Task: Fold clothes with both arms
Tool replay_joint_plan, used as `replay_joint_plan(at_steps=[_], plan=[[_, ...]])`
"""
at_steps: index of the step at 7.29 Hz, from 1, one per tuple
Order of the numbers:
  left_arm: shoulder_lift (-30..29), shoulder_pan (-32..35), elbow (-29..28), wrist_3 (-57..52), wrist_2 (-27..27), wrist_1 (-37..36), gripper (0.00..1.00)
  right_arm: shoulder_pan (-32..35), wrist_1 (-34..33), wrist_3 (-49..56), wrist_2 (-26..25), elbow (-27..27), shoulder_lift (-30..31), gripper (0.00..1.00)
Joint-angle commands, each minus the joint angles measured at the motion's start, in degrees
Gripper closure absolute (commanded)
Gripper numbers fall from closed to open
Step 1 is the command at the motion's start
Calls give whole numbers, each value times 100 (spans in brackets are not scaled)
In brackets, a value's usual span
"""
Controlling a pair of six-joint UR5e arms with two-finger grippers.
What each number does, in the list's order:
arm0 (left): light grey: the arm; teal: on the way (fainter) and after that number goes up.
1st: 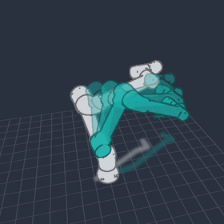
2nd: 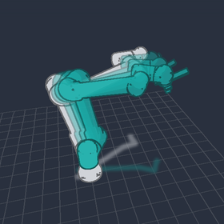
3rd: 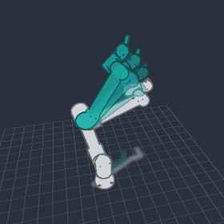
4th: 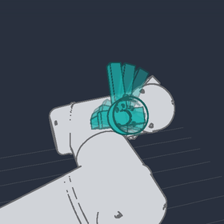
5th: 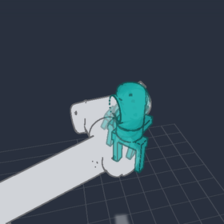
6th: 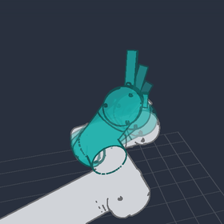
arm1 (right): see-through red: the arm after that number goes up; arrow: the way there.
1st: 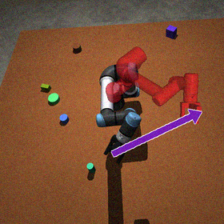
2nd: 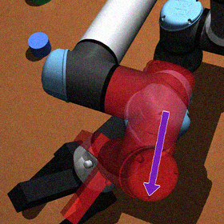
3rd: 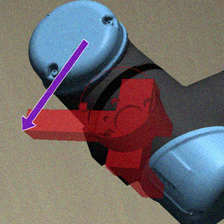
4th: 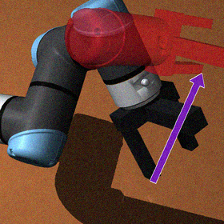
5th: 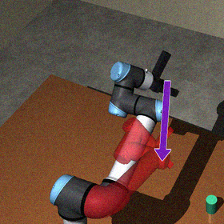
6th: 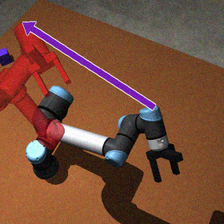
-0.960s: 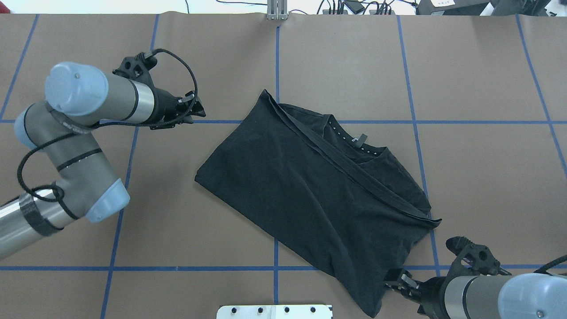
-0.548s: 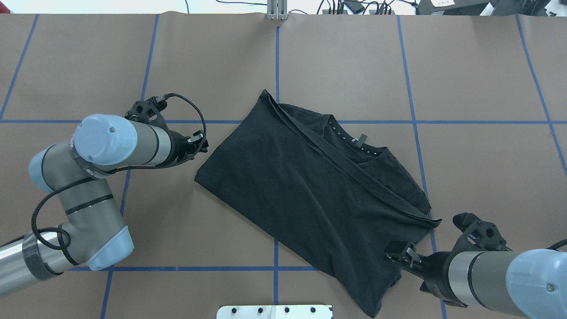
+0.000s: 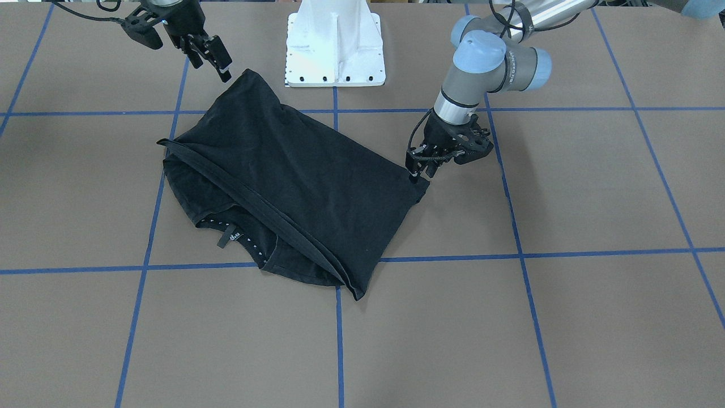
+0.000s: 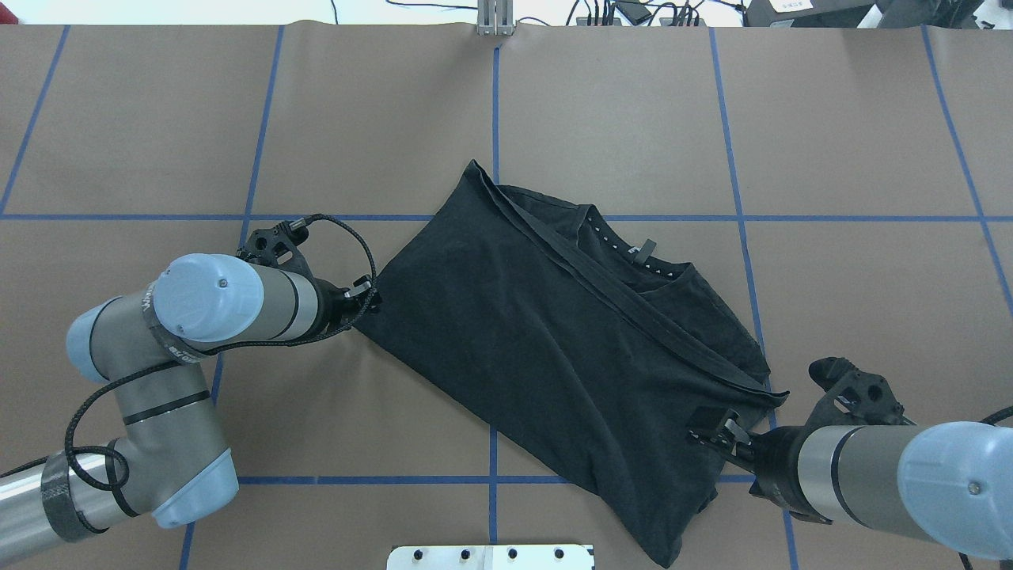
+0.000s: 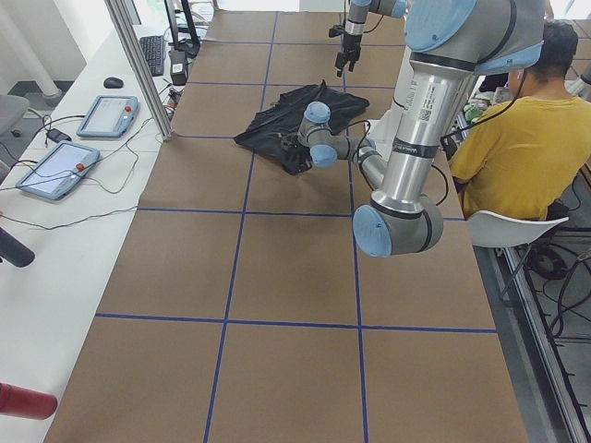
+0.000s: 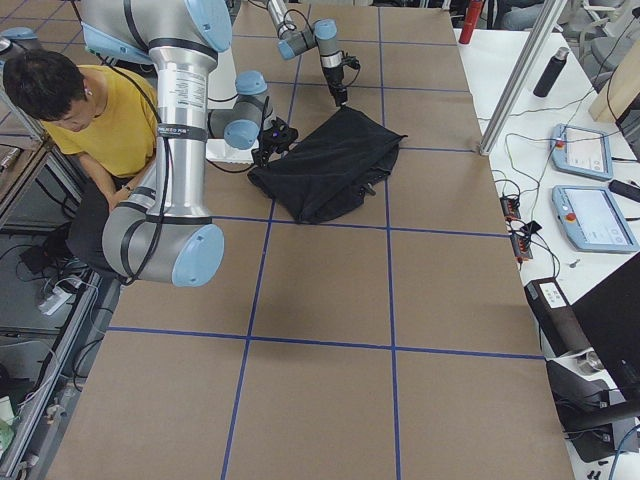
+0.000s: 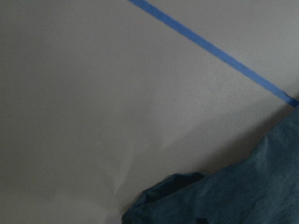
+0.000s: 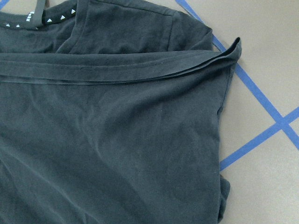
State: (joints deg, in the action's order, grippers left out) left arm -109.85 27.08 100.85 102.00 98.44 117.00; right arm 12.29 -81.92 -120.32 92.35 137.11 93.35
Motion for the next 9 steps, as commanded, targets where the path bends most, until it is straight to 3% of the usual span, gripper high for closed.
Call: replay_joint_plan(at_steps=[1, 6, 7, 8, 9], plan=[[17, -54, -65, 31, -1, -2, 44, 28, -411, 44, 2, 8, -299, 0], [-63, -81, -180, -13, 8, 7, 49, 28, -658, 61, -59, 17, -265, 0], [-71, -81, -180, -13, 8, 7, 59, 19, -780, 61, -59, 17, -282, 0], [-71, -81, -206, 30, 8, -2, 84, -7, -781, 53, -59, 26, -282, 0], [-71, -81, -206, 31, 8, -2, 100, -8, -790, 61, -59, 35, -282, 0]])
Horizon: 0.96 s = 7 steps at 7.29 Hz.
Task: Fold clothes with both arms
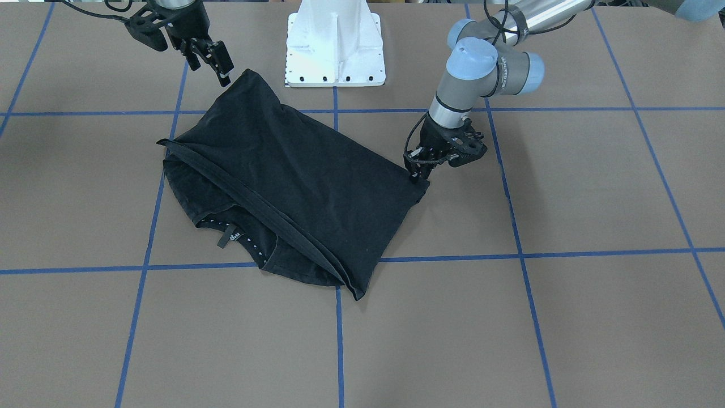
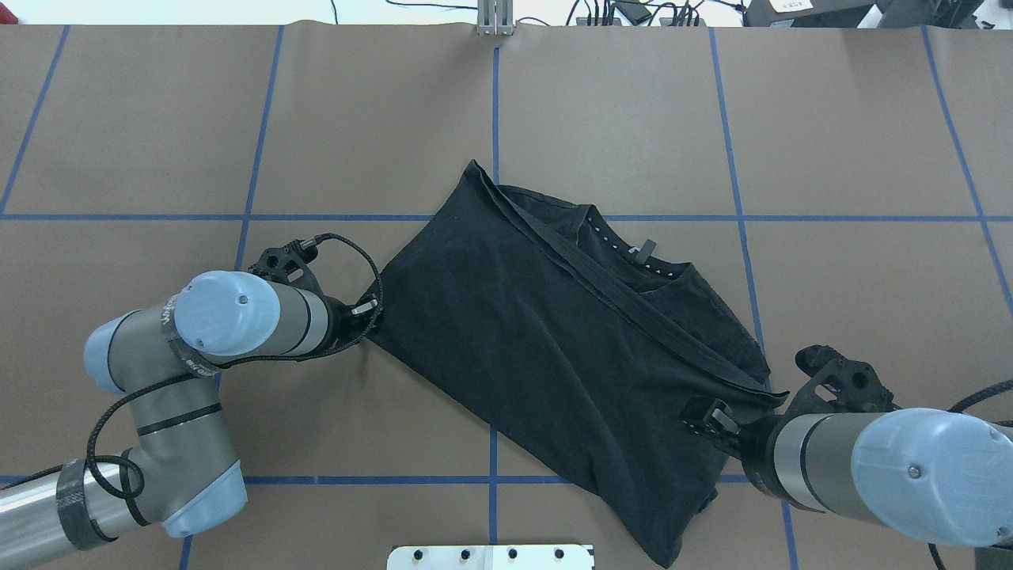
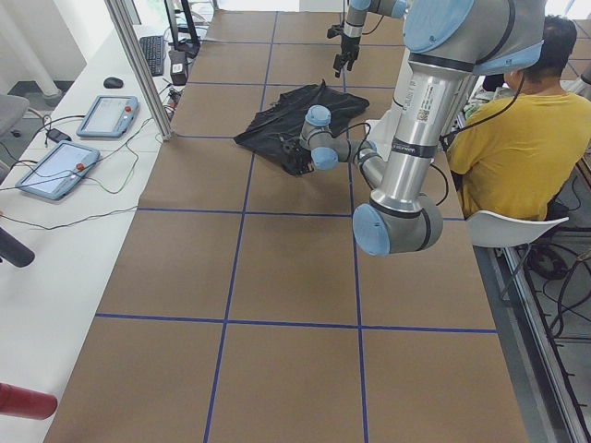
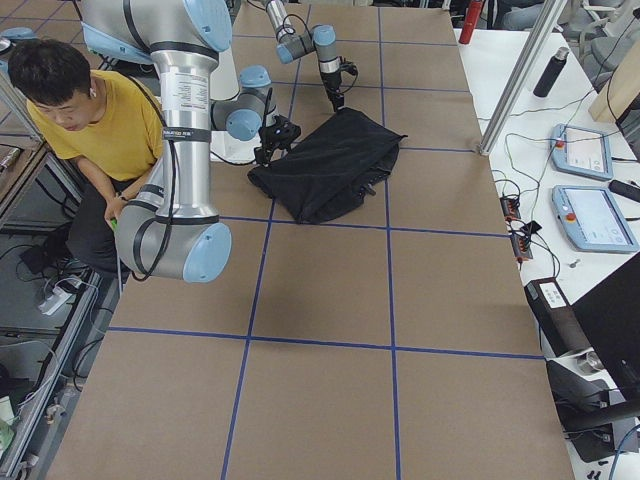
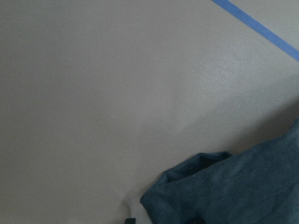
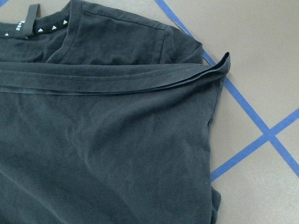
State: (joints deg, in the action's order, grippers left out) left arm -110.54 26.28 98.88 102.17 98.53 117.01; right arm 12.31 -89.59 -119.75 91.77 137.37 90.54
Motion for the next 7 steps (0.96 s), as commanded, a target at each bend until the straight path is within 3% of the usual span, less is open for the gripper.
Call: replay_joint_plan(at_steps=[1, 5, 6, 7], plan=[[-11, 52, 25, -21, 17, -3, 100, -18, -14, 4, -10, -17, -10, 0], [-81, 1332, -122, -2020, 437, 93, 100, -18, -23, 4, -10, -26, -133, 0], [-682, 1771, -863, -2391, 831, 381, 100, 17, -23, 13, -18, -43, -134, 0], [-1697, 2123, -2454, -2447, 1070, 1254, 100, 43, -23, 74, -10, -35, -142, 0]])
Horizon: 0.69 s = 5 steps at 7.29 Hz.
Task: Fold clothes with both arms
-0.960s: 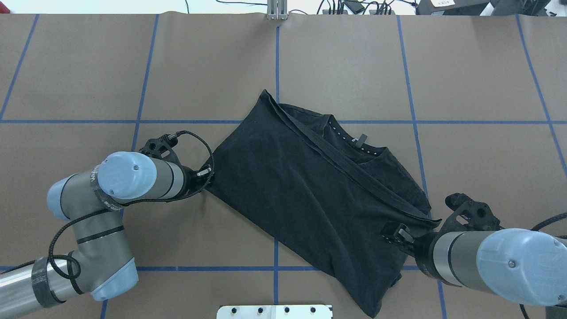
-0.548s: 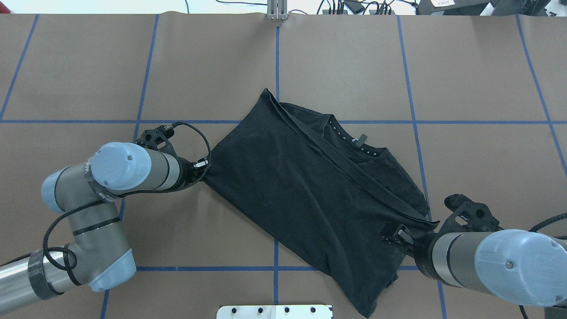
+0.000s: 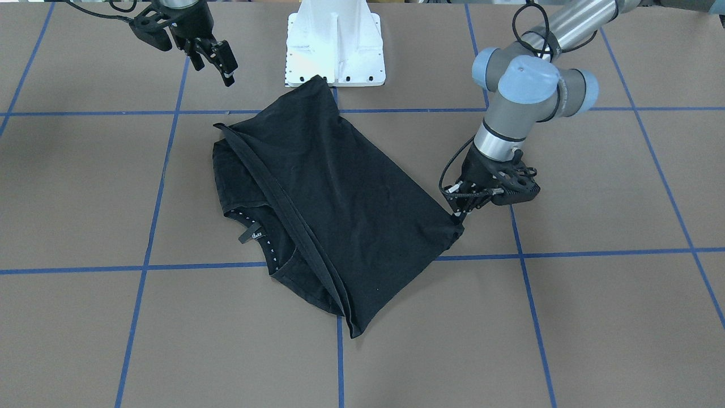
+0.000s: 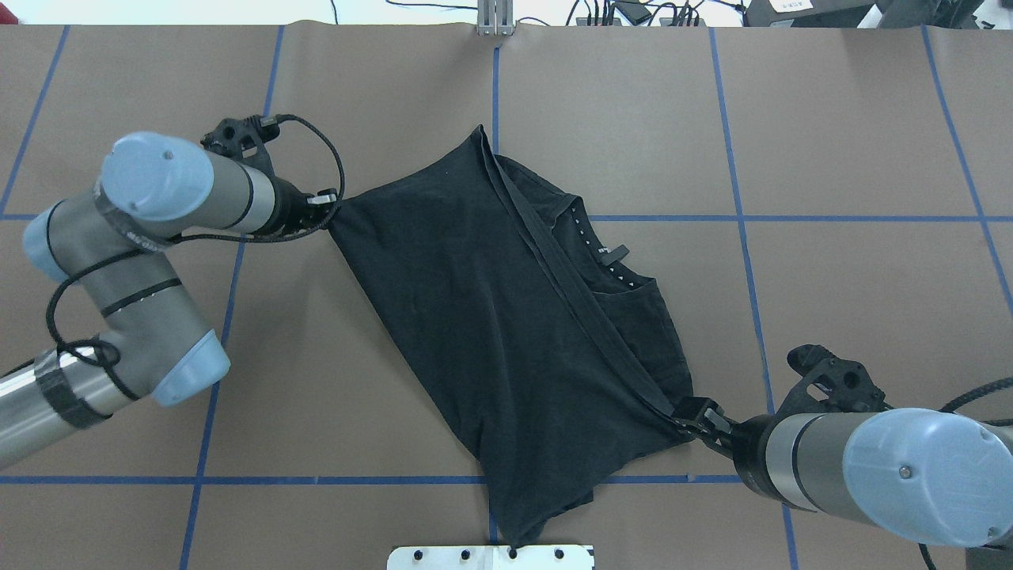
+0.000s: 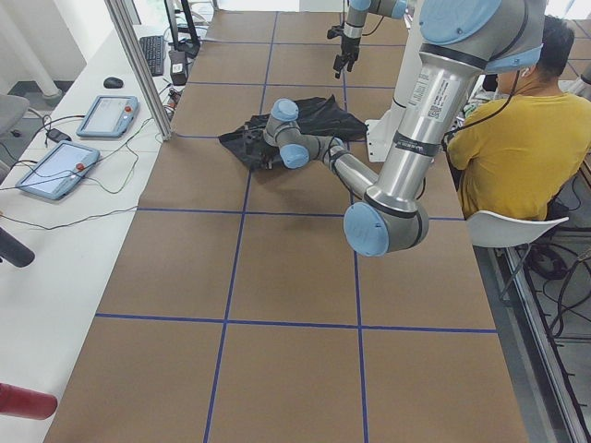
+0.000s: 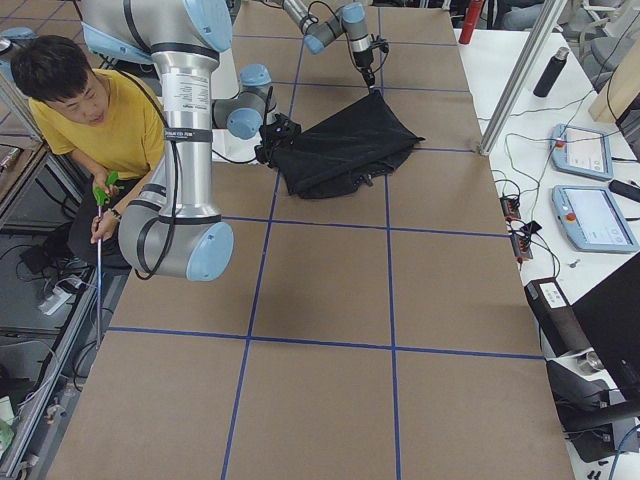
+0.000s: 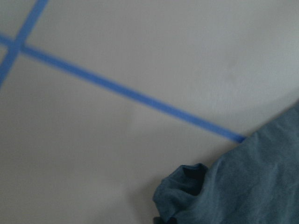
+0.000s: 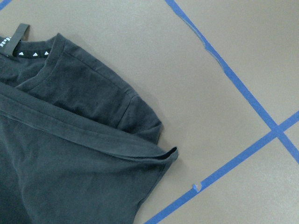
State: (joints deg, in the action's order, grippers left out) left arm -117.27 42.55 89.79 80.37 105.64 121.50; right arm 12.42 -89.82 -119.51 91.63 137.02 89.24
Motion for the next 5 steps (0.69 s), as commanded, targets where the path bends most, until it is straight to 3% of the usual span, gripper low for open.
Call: replay_joint_plan(at_steps=[1, 3, 4, 5], plan=[[-1791, 630, -2996, -337, 361, 1615, 100, 50, 0, 68, 4, 9, -38, 0], [-2630, 693, -4333, -433, 265, 2158, 100, 138, 0, 69, 4, -8, -257, 0], [-2747, 693, -4503, -443, 177, 2176, 70, 156, 0, 69, -4, -34, -389, 0], [-2748, 702, -4462, -469, 176, 2177, 30, 199, 0, 51, -83, -287, -730, 0]])
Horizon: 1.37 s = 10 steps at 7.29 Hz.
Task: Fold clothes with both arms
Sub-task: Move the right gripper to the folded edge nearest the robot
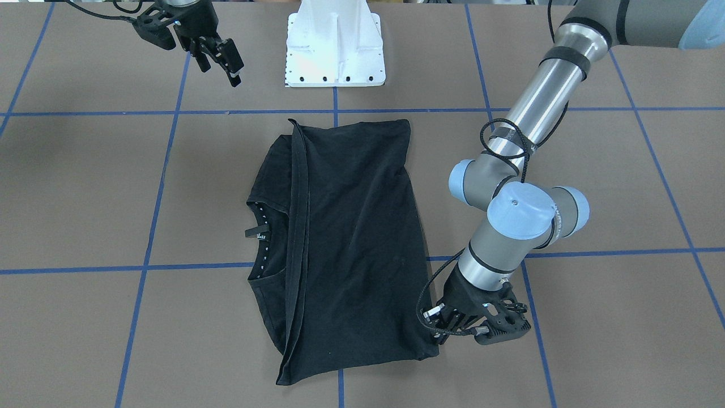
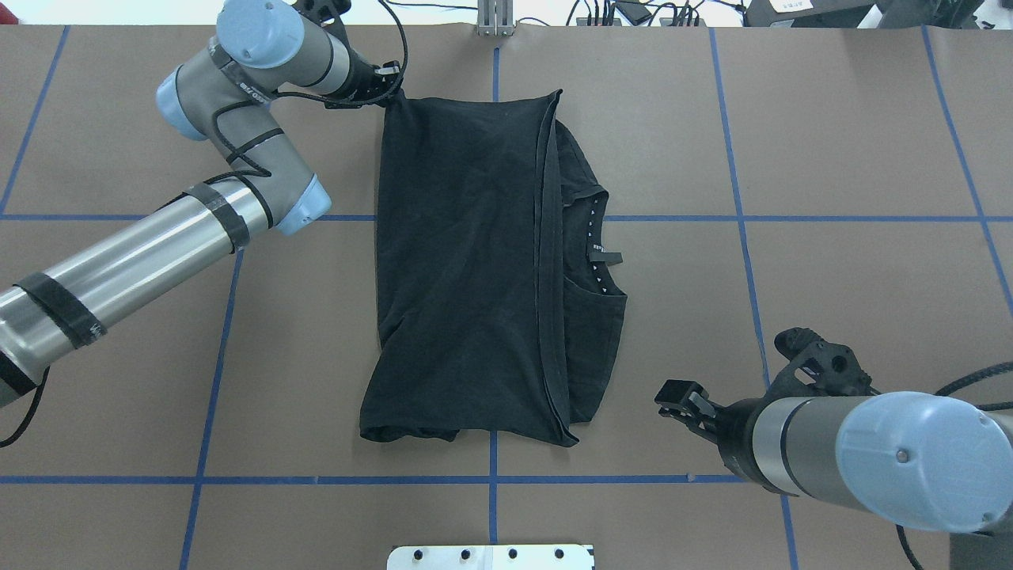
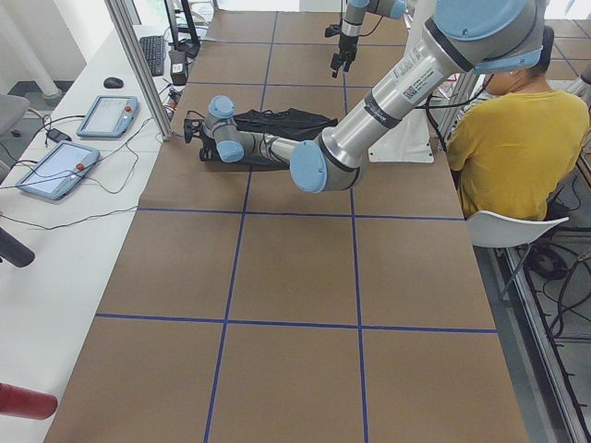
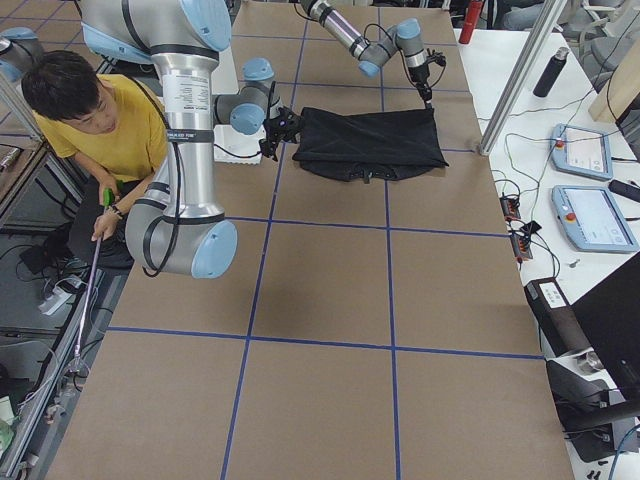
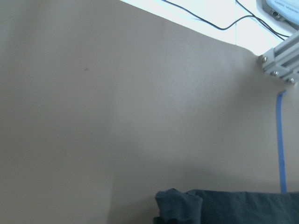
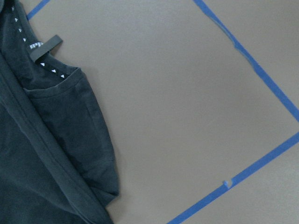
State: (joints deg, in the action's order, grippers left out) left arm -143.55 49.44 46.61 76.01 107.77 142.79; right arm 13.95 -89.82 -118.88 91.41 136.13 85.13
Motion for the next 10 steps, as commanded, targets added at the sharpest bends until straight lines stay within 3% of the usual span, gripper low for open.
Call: replay_joint_plan(at_steps=[1, 2, 3, 5, 6, 7, 8, 9, 10], plan=[[-25, 13, 162, -43, -28, 12, 8, 64, 0, -74, -375, -706, -974, 0], [394, 21, 800, -34, 24, -58, 1, 47, -61, -74, -439, -1129, -1372, 0], [1016, 21, 1537, -25, 25, -58, 1, -14, -79, 21, -431, -1394, -1603, 0], [2203, 21, 2909, -25, 33, -50, 1, -207, -220, 1482, -448, -1668, -1771, 1], [2400, 13, 3133, 10, 60, -50, 1, -252, -142, 1203, -596, -2052, -2076, 1], [2402, 13, 3127, 28, 69, -50, 1, -252, 16, -253, -850, -2430, -2132, 1], [2411, 13, 3127, 28, 69, -50, 1, -400, 278, -189, -975, -2564, -2132, 5], [2411, 13, 3118, 36, 60, -50, 1, -489, 264, 751, -967, -2539, -2141, 24], [2419, 13, 3118, 71, 60, -50, 1, -550, 237, 2022, -958, -2583, -2141, 29]])
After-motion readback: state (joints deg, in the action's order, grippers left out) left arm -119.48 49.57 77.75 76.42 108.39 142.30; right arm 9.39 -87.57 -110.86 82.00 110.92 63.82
